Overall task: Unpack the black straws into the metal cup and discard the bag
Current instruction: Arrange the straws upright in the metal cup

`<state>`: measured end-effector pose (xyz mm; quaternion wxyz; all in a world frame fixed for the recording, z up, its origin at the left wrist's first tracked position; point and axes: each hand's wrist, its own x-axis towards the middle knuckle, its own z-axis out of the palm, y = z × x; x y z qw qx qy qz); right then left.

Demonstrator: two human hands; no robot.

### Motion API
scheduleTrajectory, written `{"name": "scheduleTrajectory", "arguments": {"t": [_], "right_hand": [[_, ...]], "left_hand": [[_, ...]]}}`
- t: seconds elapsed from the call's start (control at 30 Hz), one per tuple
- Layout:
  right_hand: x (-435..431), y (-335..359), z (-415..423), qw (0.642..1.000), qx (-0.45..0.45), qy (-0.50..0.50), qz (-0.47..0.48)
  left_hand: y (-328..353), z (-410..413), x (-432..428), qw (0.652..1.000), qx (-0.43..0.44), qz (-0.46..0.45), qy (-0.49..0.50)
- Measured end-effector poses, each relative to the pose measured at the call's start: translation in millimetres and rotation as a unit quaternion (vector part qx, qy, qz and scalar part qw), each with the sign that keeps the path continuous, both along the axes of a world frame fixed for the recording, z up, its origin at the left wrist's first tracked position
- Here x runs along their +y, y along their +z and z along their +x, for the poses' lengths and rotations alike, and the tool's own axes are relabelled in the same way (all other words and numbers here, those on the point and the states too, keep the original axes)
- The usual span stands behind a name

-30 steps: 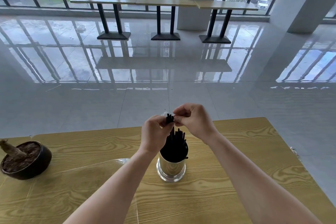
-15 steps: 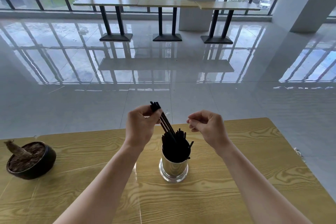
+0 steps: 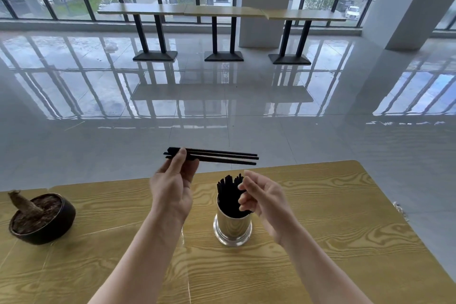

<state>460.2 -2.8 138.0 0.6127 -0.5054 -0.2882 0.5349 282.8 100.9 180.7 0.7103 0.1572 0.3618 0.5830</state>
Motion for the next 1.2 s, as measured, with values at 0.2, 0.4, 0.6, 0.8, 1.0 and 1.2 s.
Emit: {"name": "scheduleTrajectory", "arguments": {"t": [0.2, 0.4, 0.6, 0.8, 1.0, 1.2], "right_hand": [[11, 22, -23, 0.98, 0.169, -0.088, 0.059], [12, 23, -26, 0.977, 0.025, -0.189, 0.093], [6, 27, 11, 0.938, -0.24, -0.231, 0.094], [13, 30, 31, 0.89, -0.442, -0.108, 0.019], [32, 20, 16, 0.841, -0.536, -0.003, -0.075], [42, 11, 5, 0.801, -0.587, 0.022, -0.114]], "left_hand": [[-22, 16, -27, 0.994, -0.062, -0.088, -0.015], [-35, 23, -39, 0.986, -0.077, -0.141, -0.054], [-57, 13, -39, 0.986, 0.086, -0.098, -0.108], [-68, 11, -40, 0.909, 0.385, 0.06, -0.149], [-76, 20, -40, 0.815, 0.53, 0.156, -0.175], [-82, 26, -40, 0.76, 0.589, 0.192, -0.196]]}}
